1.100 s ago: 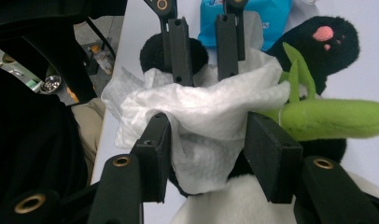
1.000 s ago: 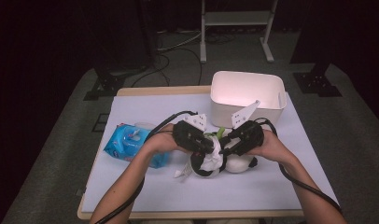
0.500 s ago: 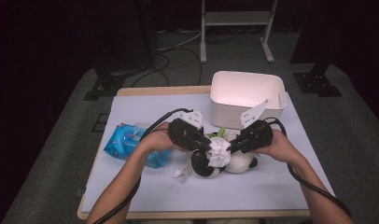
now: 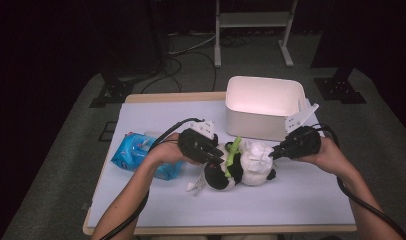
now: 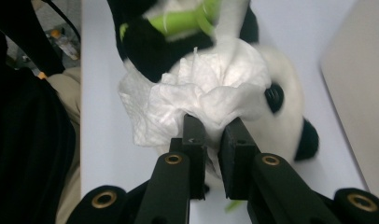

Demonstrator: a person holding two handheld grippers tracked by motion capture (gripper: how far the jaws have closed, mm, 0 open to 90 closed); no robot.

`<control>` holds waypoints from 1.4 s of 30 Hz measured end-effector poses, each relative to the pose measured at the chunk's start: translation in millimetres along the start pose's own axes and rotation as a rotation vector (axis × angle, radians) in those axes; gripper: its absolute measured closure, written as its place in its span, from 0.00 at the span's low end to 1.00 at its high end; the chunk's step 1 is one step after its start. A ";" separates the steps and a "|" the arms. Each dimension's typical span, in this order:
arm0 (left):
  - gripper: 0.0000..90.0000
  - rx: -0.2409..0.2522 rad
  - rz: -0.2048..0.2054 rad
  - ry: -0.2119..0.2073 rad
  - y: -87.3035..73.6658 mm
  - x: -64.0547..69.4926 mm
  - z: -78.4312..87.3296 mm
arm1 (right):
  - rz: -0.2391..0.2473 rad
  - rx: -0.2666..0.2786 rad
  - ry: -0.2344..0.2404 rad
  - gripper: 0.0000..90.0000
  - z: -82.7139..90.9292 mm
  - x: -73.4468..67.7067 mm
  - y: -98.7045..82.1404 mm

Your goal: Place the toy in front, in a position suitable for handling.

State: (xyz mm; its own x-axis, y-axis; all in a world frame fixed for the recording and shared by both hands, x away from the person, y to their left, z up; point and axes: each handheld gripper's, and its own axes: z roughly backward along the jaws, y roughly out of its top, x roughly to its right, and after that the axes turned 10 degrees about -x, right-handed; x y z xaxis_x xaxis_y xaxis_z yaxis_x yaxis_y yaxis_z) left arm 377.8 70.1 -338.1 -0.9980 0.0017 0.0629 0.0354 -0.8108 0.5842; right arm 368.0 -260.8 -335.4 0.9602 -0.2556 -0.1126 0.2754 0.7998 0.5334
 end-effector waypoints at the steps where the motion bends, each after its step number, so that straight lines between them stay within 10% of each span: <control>1: 0.78 0.000 0.000 0.000 -0.2 0.0 0.1 | -0.007 -0.006 -0.005 0.90 2.0 0.9 -3.7; 12: 0.76 0.001 0.004 -0.002 -1.1 -0.1 -2.8 | -0.067 -0.114 -0.077 0.90 9.9 6.5 -20.3; 30: 0.74 0.005 0.013 -0.012 -5.9 3.1 -6.4 | 0.035 -0.066 -0.093 0.62 -22.1 -0.8 22.5; 42: 0.63 -0.006 0.048 0.013 -7.5 1.6 -11.0 | 0.029 0.006 -0.034 0.73 -36.9 -3.6 7.3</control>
State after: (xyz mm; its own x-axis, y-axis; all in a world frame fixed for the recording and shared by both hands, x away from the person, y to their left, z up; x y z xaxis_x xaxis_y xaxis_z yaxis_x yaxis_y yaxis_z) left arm 375.4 69.7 -351.2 -0.9958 -0.0449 0.0798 0.0828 -0.8135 0.5757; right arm 368.2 -234.0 -362.0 0.9657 -0.2504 -0.0687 0.2469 0.8040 0.5410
